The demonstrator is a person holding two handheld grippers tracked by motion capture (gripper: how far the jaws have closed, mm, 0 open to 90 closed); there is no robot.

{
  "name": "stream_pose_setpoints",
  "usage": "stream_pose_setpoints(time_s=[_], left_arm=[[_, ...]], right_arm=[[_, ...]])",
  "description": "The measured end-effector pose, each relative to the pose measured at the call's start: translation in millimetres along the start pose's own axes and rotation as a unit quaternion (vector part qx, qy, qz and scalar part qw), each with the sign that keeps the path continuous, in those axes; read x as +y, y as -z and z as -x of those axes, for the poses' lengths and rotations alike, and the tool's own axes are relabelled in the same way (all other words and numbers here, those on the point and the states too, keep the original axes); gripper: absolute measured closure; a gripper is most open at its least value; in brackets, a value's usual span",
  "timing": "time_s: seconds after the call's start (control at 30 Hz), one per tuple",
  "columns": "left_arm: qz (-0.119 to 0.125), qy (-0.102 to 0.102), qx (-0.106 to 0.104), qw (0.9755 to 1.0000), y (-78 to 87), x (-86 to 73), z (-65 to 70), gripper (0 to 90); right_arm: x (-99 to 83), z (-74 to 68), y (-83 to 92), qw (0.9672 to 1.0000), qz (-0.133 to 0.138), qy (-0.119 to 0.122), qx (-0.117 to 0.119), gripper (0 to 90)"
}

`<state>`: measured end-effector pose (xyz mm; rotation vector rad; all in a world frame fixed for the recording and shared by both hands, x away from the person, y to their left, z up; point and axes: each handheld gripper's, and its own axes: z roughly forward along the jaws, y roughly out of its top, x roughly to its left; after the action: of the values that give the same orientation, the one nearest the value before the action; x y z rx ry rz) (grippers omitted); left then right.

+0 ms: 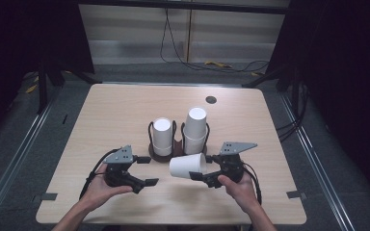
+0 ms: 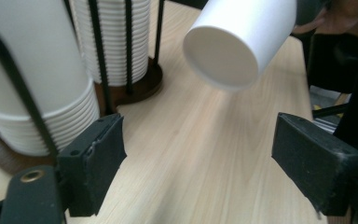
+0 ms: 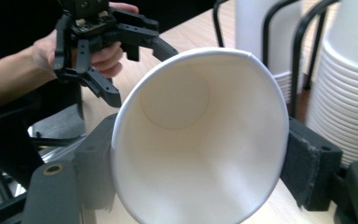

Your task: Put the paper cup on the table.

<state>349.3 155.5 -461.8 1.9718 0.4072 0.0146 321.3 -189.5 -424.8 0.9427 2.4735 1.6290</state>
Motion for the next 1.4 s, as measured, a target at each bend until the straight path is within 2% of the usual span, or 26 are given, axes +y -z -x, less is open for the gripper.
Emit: stream_pose_setpoints(time_s=[0.03, 0.1, 0.17, 0.23, 0.4, 0.6, 0.7, 0.97, 1.13, 1.33, 1.4], left_arm=[[-0.003, 0.003, 0.004, 1.0000, 0.9, -0.1, -0.7, 16.6], [-0.005, 0.004, 0.033, 0.9994, 4.5, 0.1, -2.6, 17.3], [0.004, 0.014, 0.034, 0.9993, 7.9, 0.1, -4.9, 16.2], [0.005, 0.014, 0.044, 0.9989, 10.8, -0.2, -6.2, 16.2], [-0.008, 0.020, 0.047, 0.9987, 11.0, -2.4, -9.2, 16.2], [-0.023, 0.021, 0.049, 0.9983, 9.2, -4.5, -11.1, 16.2], [-0.021, 0.021, 0.048, 0.9984, 8.8, -4.4, -10.6, 16.2], [-0.021, 0.020, 0.049, 0.9984, 8.7, -4.7, -10.2, 15.7], [-0.028, 0.013, 0.045, 0.9985, 7.8, -4.9, -9.5, 15.7], [-0.028, 0.020, 0.049, 0.9982, 7.1, -5.6, -9.4, 15.7], [-0.031, 0.016, 0.051, 0.9981, 7.3, -5.9, -10.4, 15.7]], right_arm=[[0.0, 0.0, 0.0, 1.0000, 0.000, 0.000, 0.000, 24.5], [-0.8, 0.8, 1.9, 1.0000, 0.000, -0.003, -0.004, 24.5], [-1.6, 1.4, 3.5, 0.9999, -0.003, -0.003, -0.009, 24.4], [-2.5, 2.5, 5.6, 0.9999, -0.002, -0.009, -0.015, 24.4], [-3.7, 4.2, 12.4, 0.9991, -0.014, -0.011, -0.038, 24.4], [-8.7, 8.6, 20.3, 0.9982, -0.027, -0.011, -0.052, 24.4], [-10.2, 11.6, 24.0, 0.9976, -0.033, -0.013, -0.059, 24.3], [-7.1, 19.5, 37.1, 0.9939, -0.057, -0.014, -0.093, 24.4], [-5.9, 24.6, 44.3, 0.9924, -0.070, -0.008, -0.101, 24.3], [-3.2, 33.7, 49.8, 0.9863, -0.095, -0.012, -0.134, 24.3], [-1.9, 36.9, 51.0, 0.9841, -0.105, -0.014, -0.143, 24.3]])
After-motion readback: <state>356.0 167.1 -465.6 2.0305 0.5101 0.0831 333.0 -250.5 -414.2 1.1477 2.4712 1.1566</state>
